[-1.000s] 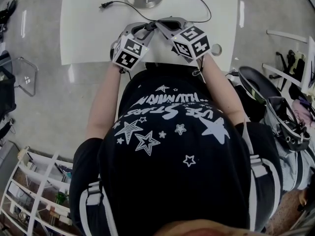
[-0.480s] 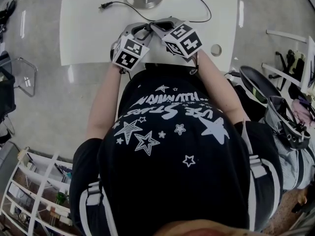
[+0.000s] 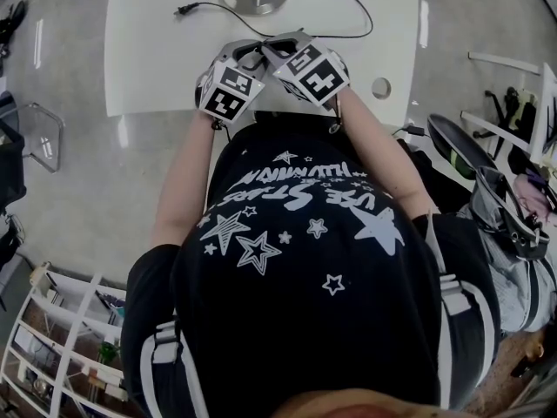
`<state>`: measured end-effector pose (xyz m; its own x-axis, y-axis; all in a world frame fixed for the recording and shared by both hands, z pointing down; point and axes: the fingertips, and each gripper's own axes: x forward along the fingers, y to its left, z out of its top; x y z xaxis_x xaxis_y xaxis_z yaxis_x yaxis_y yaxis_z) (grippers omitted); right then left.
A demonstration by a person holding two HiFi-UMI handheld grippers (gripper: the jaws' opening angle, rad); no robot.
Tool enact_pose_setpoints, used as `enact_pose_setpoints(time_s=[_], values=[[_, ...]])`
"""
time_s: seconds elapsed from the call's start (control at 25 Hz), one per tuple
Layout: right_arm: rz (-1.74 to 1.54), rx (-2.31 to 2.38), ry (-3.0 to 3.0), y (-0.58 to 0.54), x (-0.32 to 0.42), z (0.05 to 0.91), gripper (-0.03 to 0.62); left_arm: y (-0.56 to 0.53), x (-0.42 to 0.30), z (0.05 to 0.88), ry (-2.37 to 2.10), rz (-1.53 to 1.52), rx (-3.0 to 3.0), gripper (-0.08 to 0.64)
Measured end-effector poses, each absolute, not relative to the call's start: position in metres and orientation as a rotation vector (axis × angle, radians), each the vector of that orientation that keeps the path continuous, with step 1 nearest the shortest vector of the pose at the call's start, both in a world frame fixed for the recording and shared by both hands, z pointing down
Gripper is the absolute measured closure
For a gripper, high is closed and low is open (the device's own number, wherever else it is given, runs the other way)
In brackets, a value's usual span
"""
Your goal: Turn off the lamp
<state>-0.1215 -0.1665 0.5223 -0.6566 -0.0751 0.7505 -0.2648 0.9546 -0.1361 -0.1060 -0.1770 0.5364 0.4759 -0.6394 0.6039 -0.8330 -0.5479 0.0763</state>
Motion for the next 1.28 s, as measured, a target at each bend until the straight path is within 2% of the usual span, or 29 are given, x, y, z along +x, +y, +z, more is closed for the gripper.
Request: enact_pose_setpoints(time_s=[0.44,0.92,1.28], values=[[0.448,0.336,-2.366,-0.175,-0.114,0.507,0.588,-0.172,-0.111,0.535,-1.289,0.711,2.346,0.423],[0.455,0.541,-2.385,-0.178,-0.063,0.484,0.588,-0.153,-0.124,0.515,-1.375,0.606,2.331,0.423],[0.467,0.53,-2.393,-0.166,-0.053,0.482,0.588,-0.134,-0.134,0.497,-1.47,0.483,2.257,0.423]])
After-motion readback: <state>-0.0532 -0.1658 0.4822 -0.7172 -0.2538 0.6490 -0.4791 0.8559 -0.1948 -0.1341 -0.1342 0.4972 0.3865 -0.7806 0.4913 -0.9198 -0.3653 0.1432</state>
